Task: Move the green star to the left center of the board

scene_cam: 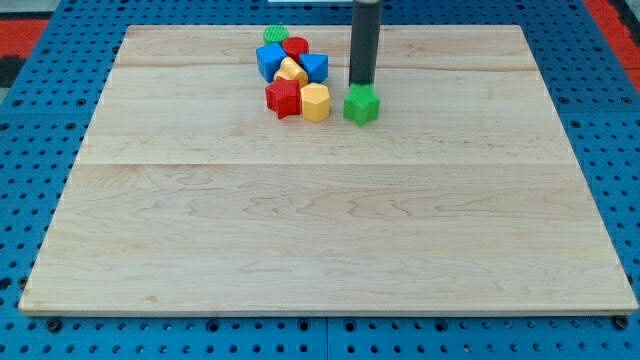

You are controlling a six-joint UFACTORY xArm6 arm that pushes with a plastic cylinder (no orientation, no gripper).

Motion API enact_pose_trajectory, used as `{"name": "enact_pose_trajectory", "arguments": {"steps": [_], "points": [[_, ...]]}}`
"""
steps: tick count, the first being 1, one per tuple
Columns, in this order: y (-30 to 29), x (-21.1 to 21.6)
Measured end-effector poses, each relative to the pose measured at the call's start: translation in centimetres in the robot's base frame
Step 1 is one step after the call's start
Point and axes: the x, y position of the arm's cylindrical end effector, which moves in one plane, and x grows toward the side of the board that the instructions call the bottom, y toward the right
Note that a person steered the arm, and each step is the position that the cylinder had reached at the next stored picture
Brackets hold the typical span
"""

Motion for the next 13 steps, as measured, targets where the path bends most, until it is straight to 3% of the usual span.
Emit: {"name": "enact_pose_trajectory", "arguments": {"steps": [1,2,3,4,6,7,9,11,12,13], "points": [[-0.1,5.3],[7.1,5.6],[3.7,8.7],[-7.9,10.6],[-16.3,6.6],[-16.1,9.8],[-25.5,-1.3],[-22.9,-1.4],[-22.8,-6.3],[-22.2,-7.4]]}}
